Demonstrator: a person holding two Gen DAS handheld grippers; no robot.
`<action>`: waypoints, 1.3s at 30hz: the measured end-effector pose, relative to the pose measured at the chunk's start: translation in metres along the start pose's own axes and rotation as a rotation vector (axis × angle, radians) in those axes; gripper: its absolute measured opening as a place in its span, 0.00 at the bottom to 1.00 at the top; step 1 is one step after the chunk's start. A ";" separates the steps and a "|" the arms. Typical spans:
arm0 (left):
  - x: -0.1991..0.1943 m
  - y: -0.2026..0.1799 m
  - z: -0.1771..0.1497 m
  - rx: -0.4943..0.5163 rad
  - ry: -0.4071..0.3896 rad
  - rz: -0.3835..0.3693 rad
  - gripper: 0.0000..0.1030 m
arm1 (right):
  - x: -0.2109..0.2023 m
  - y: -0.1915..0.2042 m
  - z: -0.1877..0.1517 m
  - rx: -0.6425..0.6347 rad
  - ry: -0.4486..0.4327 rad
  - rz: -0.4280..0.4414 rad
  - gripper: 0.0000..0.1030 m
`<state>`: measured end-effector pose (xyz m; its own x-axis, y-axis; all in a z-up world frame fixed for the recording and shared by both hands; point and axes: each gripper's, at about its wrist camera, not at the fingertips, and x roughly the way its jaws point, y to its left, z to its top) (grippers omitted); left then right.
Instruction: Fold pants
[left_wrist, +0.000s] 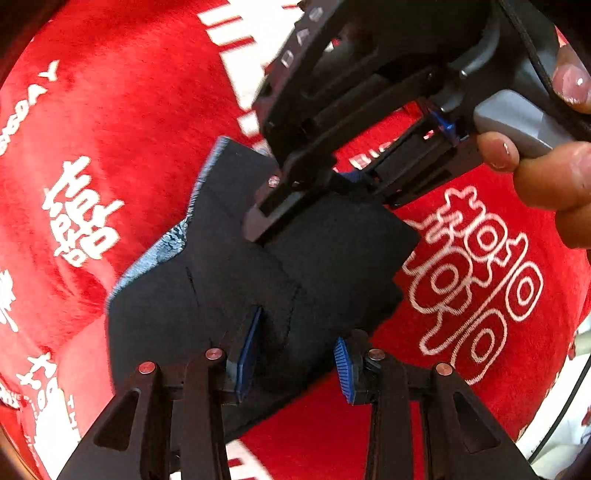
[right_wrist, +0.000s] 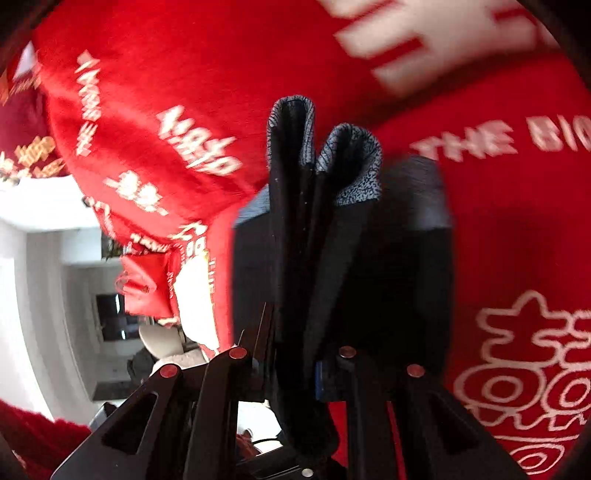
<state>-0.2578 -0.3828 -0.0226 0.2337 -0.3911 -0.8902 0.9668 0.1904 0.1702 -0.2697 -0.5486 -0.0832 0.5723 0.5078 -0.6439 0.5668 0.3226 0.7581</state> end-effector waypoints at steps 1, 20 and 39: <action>0.007 -0.005 0.000 0.007 0.021 0.002 0.36 | 0.006 -0.009 0.003 0.009 0.001 -0.017 0.17; 0.002 0.115 -0.030 -0.369 0.219 0.040 0.67 | -0.021 0.020 -0.040 -0.162 -0.085 -0.449 0.27; 0.039 0.179 -0.081 -0.706 0.393 0.082 0.95 | -0.007 0.013 -0.049 -0.195 0.000 -0.451 0.39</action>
<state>-0.0841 -0.2916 -0.0613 0.1208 -0.0313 -0.9922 0.6248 0.7791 0.0515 -0.2954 -0.5088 -0.0631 0.2949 0.2832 -0.9126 0.6368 0.6538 0.4087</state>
